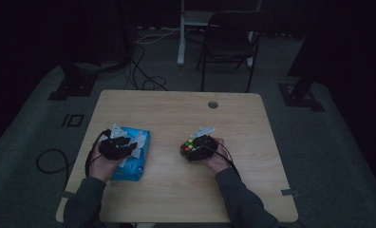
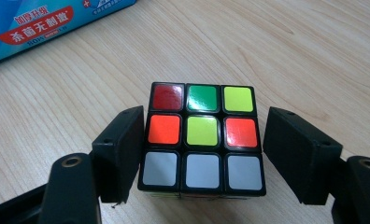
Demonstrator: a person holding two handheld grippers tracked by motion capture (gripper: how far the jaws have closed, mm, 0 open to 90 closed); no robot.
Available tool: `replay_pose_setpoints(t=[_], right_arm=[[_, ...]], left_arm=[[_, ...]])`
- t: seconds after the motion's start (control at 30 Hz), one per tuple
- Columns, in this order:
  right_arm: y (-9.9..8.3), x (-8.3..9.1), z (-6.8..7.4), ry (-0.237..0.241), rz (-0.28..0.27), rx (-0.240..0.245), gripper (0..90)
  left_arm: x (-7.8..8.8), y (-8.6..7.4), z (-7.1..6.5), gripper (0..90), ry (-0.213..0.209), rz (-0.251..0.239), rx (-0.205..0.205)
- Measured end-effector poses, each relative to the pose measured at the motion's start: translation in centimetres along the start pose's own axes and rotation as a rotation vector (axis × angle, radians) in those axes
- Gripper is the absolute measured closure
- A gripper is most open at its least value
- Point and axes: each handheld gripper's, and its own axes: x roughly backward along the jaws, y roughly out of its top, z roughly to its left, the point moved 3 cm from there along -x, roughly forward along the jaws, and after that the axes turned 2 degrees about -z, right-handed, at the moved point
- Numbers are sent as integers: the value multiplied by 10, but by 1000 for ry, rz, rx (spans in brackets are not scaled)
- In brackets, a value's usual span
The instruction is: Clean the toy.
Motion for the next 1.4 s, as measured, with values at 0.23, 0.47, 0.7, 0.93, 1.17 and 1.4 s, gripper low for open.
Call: replay_pose_setpoints(t=[0.23,0.47,0.7,0.93,1.17,1.4], right_arm=[[0,-1,0,-1,9,-3,295],[-1,-2,0,7,20,-5,296],[-2,-8,0,12,63,-2,306],[0,-9,2,18,103,23,338],[0,-9,2,16,102,49,341],[0,-4,2,25,90,76,341]], left_arm=[[-5,-11,1,573,-47,50,42],[-5,-11,0,713,-36,70,27],[-2,-9,-2,846,-20,41,7],[6,-3,-3,855,-11,-11,7],[14,8,-8,862,-2,-61,-3],[24,27,-22,864,-60,-142,-34]])
